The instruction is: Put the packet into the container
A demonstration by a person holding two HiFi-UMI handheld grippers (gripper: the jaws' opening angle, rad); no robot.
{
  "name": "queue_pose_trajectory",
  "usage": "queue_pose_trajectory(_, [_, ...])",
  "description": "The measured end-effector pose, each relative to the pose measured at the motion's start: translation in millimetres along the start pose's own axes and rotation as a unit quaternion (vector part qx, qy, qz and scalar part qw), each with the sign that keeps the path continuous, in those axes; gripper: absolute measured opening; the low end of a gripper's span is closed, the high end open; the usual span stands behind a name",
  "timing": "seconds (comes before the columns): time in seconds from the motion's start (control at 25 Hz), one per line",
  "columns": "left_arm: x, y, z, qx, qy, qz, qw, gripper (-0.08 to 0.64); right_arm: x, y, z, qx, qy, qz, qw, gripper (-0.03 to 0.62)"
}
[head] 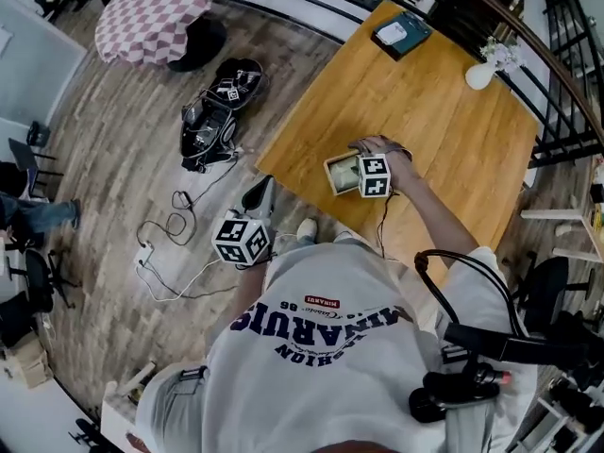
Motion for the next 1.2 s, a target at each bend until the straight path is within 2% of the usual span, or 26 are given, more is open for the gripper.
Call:
queue_pose_trajectory(0.08, [-4.1,-7.1,-5.3,0.013,-0.007,-0.002,0.9999,-0.002,-1.8,24.9,-10.7,0.067,-0.032,-0.027,0.997,0.297])
queue_pose_trajectory(0.16, [-10.2,-16.7,-11.4,0.036,-0.022,-0.002,0.9991,-0.002,-2.1,54.1,-20.7,0.146,-0.078,-0.047,0.985,0.31])
queue_pose_trajectory(0.28, [-18.5,-23.5,-20.1,0.059,-0.043,-0.004,0.9974,-0.002,-2.9,101.1,-30.8,0.23,-0.161,-0.094,0.955,0.31])
queue_pose_trajectory(0.36, [-22.9,-30.2,-28.7,0.074,-0.053,-0.004,0.9959,-0.002,5.5,133.0,-33.3,0.263,-0.232,-0.121,0.929,0.31])
queue_pose_trajectory(0.44, [-31.4,-44.4,-39.8,0.101,-0.067,-0.002,0.9926,-0.002,22.5,164.8,-30.3,0.291,-0.306,-0.146,0.894,0.294])
queue_pose_trajectory(0.48, [-37.1,-51.6,-45.7,0.116,-0.075,-0.002,0.9904,-0.002,31.3,181.1,-26.0,0.308,-0.337,-0.167,0.874,0.223])
queue_pose_trajectory(0.52, [-42.8,-57.4,-51.7,0.13,-0.082,-0.003,0.9881,-0.002,39.5,197.5,-19.6,0.329,-0.36,-0.191,0.852,0.112])
queue_pose_trajectory(0.56, [-47.8,-61.9,-57.5,0.143,-0.089,-0.006,0.9857,-0.002,47.0,212.8,-11.2,0.351,-0.378,-0.214,0.83,0.029])
queue_pose_trajectory(0.6, [-51.8,-65.4,-62.8,0.154,-0.095,-0.008,0.9835,-0.002,54.3,226.1,-1.7,0.369,-0.391,-0.231,0.811,0.021])
queue_pose_trajectory(0.72, [-57.7,-75.2,-77.0,0.182,-0.106,-0.012,0.9775,-0.002,75.6,256.4,34.3,0.404,-0.422,-0.263,0.768,0.009])
queue_pose_trajectory(0.8, [-57.8,-83.4,-86.8,0.203,-0.111,-0.01,0.9729,-0.002,90.3,276.2,68.7,0.437,-0.449,-0.268,0.732,0.009])
queue_pose_trajectory(0.92, [-59.2,-94.5,-98.0,0.23,-0.119,-0.01,0.9658,-0.002,103.8,308.8,129.5,0.5,-0.49,-0.257,0.666,0.008])
queue_pose_trajectory(1.0, [-63.1,-99.6,-103.5,0.247,-0.129,-0.014,0.9604,-0.002,105.7,323.7,173.5,0.527,-0.526,-0.248,0.62,0.008])
queue_pose_trajectory(1.12, [-70.2,-108.0,-108.8,0.268,-0.144,-0.026,0.9523,-0.002,99.8,326.3,233.7,0.53,-0.591,-0.242,0.558,0.007])
queue_pose_trajectory(1.2, [-73.1,-114.3,-107.5,0.275,-0.146,-0.032,0.9497,-0.002,87.7,319.7,264.6,0.527,-0.62,-0.245,0.527,0.008])
Point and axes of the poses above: the fingertips, and each gripper's own axes: y backward along the fingers, z to its left, x out of its underside, the point moved 9 cm from there along y, backward along the fingers, and after that the axes turned 14 degrees about -x, right-handed, at the moved point
